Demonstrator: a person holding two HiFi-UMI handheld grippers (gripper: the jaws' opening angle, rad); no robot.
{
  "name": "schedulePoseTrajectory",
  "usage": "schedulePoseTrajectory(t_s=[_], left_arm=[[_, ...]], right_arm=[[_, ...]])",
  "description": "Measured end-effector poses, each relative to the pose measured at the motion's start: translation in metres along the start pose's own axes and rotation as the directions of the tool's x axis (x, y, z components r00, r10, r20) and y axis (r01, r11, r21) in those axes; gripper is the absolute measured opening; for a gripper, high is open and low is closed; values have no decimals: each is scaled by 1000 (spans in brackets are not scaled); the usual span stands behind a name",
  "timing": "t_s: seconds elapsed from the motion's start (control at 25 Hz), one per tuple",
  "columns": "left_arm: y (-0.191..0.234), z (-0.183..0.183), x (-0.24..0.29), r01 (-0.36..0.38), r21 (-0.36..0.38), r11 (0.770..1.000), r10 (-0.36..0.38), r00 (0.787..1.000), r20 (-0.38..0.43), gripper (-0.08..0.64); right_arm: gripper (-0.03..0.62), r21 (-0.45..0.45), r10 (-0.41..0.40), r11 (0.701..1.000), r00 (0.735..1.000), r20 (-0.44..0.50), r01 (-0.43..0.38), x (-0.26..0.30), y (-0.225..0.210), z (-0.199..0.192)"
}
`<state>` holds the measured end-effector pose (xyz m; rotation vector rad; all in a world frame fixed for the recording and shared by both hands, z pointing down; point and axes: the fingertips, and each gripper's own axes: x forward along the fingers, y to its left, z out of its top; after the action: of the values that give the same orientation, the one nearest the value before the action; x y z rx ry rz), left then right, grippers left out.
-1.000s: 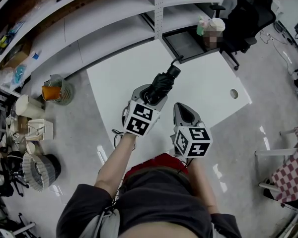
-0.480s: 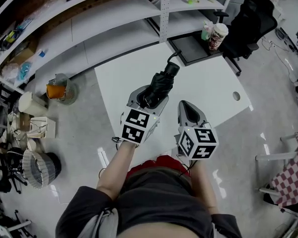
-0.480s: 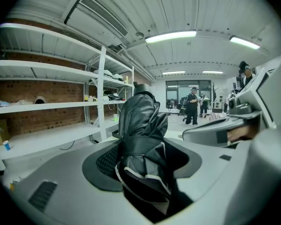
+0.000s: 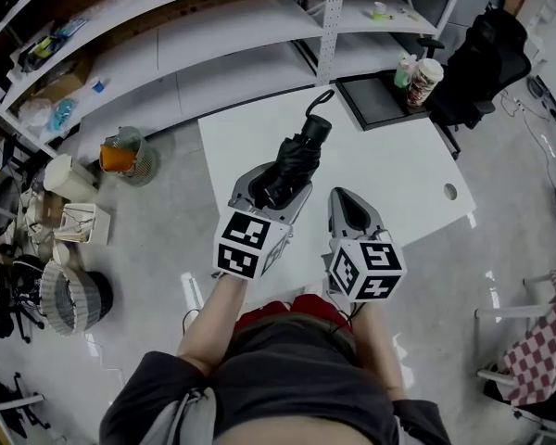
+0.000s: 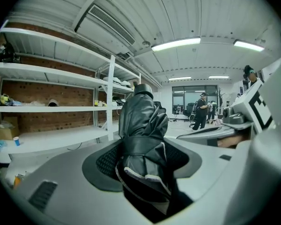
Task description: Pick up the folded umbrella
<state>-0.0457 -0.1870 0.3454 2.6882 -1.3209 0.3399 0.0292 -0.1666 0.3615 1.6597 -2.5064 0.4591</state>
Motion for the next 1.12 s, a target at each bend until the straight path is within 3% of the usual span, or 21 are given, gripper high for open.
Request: schedulePoseTrajectory(t_s=[0.52,1.12], left_arm=[[16,4,-62,-76,-37,996,77,996,35,262],[19,-7,-114,-111,-86,990,117,991,70,262]], right_arm=[[18,-16,95,995,995,36,-95,-3,53,9],[18,-3,65,998,995,79,-65,-26,66,5]])
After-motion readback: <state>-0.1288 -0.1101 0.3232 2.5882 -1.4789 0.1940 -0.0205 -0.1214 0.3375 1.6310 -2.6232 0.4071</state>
